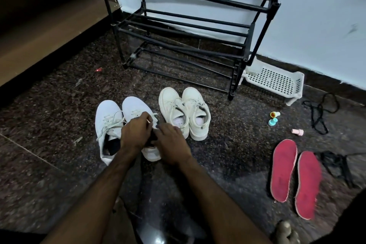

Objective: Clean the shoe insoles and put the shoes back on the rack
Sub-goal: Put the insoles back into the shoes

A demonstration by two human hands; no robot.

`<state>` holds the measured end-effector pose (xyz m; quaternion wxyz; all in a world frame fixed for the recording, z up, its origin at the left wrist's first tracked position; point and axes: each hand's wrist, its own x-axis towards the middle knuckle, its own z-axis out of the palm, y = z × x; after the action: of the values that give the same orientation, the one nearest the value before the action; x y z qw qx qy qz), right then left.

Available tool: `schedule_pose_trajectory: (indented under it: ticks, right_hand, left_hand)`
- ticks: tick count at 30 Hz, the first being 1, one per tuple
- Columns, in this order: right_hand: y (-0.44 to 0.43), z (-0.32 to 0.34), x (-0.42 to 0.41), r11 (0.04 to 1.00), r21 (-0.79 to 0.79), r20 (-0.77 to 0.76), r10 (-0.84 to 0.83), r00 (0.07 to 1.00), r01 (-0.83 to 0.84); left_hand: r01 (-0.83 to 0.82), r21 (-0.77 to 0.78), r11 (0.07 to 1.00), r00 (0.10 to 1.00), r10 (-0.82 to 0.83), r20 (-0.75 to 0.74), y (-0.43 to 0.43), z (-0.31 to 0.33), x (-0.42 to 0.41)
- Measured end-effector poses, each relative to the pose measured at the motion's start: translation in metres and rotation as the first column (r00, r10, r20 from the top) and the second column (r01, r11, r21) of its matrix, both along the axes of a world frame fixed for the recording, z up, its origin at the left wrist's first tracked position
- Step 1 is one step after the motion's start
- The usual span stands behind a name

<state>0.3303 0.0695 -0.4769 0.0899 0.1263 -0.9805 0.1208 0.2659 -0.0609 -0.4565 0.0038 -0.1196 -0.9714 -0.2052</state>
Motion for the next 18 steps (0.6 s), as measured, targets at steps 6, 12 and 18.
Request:
schedule_pose_trajectory:
  ticks: [6, 12, 18]
  right_hand:
    - [0.072, 0.024, -0.014, 0.918, 0.075, 0.276, -0.396, 0.876, 0.391]
    - [0.078, 0.015, 0.003, 0.943, 0.097, 0.430, -0.329, 0.840, 0.320]
    - [0.077, 0.016, 0.067, 0.956, 0.086, 0.390, -0.292, 0.873, 0.282]
  left_hand:
    - [0.010, 0.069, 0.998, 0.997, -0.005, -0.071, 0.028, 0.007, 0.008]
    - [0.083, 0.172, 0.982, 0.996, -0.077, -0.042, 0.061, 0.019, 0.034]
    - [0.018, 0.200, 0.980, 0.996, -0.035, 0.081, 0.061, 0.015, 0.055]
